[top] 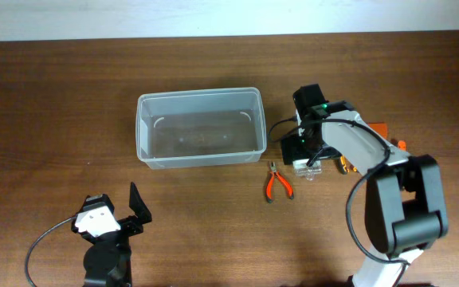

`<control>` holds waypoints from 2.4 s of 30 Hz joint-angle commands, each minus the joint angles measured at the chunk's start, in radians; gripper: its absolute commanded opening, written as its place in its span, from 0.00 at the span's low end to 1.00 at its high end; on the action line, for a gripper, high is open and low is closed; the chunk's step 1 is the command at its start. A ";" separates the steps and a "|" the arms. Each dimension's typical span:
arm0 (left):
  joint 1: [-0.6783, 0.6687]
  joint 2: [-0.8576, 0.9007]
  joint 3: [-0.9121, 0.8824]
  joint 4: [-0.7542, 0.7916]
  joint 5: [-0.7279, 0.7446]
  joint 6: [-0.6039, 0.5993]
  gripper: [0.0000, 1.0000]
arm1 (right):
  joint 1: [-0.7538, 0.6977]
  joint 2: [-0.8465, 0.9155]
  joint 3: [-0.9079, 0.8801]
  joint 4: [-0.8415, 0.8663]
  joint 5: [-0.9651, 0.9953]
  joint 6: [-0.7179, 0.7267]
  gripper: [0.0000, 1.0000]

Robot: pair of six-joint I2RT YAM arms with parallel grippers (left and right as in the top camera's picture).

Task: Pack container
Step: 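Close the right gripper on the marker pack and lift it, then carry the marker pack into the clear container and release it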

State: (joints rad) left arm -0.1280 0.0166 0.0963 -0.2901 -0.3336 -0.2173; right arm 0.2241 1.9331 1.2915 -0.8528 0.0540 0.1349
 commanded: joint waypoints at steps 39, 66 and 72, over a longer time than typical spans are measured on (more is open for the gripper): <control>-0.003 -0.005 -0.003 -0.002 -0.003 0.009 0.99 | 0.006 0.031 0.639 -0.270 0.124 -0.137 0.36; -0.003 -0.005 -0.003 -0.002 -0.004 0.009 0.99 | 0.393 0.115 0.844 -0.322 -0.240 -0.891 0.58; -0.003 -0.005 -0.003 -0.002 -0.004 0.009 0.99 | 0.423 0.240 0.843 -0.318 -0.227 -0.890 0.53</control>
State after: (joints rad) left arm -0.1280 0.0166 0.0963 -0.2901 -0.3336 -0.2173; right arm 0.6296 2.1002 2.1498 -1.1748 -0.1780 -0.7376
